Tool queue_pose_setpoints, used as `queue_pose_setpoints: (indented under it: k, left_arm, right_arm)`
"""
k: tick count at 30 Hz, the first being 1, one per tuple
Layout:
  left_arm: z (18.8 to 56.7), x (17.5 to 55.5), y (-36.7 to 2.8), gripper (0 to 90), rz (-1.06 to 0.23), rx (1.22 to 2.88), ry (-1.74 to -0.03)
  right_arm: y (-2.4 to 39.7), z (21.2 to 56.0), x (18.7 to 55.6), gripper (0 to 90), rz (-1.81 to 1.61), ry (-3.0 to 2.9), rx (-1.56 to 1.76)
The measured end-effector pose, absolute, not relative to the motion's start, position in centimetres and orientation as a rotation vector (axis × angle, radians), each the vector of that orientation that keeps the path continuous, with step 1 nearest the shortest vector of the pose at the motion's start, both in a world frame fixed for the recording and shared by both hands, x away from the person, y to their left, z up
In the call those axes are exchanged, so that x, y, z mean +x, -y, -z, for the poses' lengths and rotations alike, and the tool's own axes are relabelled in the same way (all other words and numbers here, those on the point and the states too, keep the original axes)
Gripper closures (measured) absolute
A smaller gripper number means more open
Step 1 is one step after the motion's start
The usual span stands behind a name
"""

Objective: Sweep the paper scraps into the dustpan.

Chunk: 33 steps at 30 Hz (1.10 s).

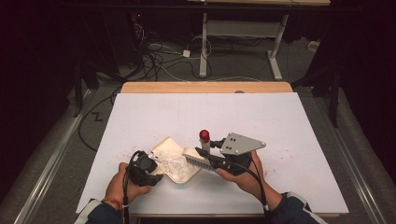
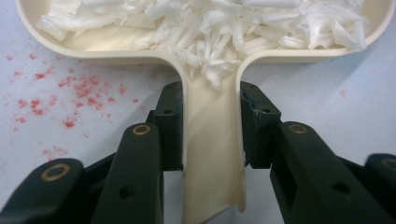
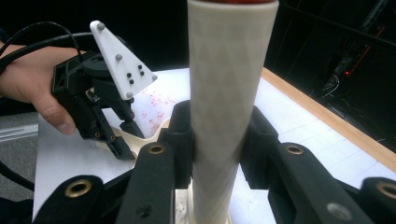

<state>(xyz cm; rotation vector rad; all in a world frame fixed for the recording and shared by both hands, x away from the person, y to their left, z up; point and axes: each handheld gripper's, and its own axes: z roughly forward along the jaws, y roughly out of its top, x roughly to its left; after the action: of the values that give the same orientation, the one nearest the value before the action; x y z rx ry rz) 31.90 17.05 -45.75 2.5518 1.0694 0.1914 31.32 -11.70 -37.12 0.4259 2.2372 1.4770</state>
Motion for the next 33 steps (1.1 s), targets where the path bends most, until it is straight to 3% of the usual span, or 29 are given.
queue_pose_setpoints:
  k: [13,22,33]
  left_arm:
    - [45.8,31.9,-17.1,63.6,-0.184,2.542,-1.075]
    - [45.8,32.0,-17.2,63.6,-0.181,2.543,-1.073]
    - [45.8,31.9,-17.1,63.6,-0.189,2.556,-1.064]
  right_arm:
    - [11.5,35.9,35.6,70.1,-1.467,-2.121,0.521]
    - [9.8,38.6,39.9,70.2,-1.376,-2.078,0.582]
    - [6.8,39.6,37.1,69.4,-1.354,-2.233,0.423]
